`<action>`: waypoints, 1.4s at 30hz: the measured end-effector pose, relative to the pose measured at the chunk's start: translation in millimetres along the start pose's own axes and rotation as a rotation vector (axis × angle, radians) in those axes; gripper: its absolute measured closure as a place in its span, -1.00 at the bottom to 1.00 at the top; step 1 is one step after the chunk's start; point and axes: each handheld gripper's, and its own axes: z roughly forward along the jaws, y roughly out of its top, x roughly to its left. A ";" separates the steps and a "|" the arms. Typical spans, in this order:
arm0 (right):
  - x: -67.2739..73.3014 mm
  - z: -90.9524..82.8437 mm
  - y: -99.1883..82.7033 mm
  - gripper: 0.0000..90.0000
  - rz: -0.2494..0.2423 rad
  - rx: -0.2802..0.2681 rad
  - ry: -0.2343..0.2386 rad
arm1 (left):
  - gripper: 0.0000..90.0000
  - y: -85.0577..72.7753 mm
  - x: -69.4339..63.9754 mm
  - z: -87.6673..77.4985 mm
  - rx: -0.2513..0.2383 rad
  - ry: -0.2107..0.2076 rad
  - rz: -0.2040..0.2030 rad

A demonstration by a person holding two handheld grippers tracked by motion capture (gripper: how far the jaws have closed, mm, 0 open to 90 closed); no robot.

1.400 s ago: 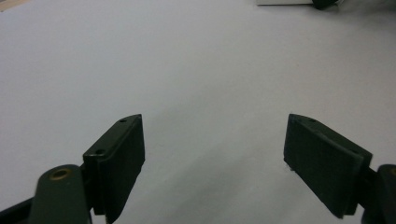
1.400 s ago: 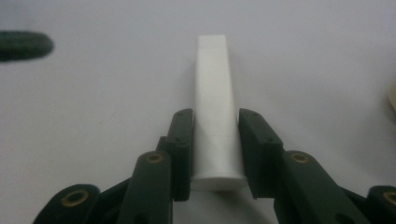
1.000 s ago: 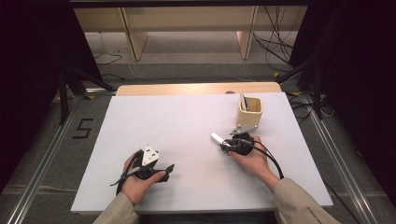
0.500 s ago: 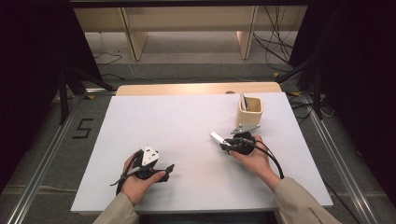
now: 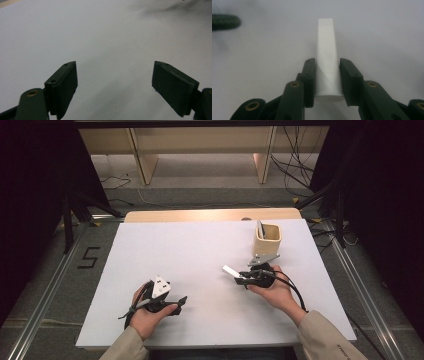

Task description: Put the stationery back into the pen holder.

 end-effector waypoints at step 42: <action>28.7 -13.4 -7.7 0.50 -0.150 0.052 0.167 | -0.54 1.0 -6.3 1.8 -0.012 -0.058 0.056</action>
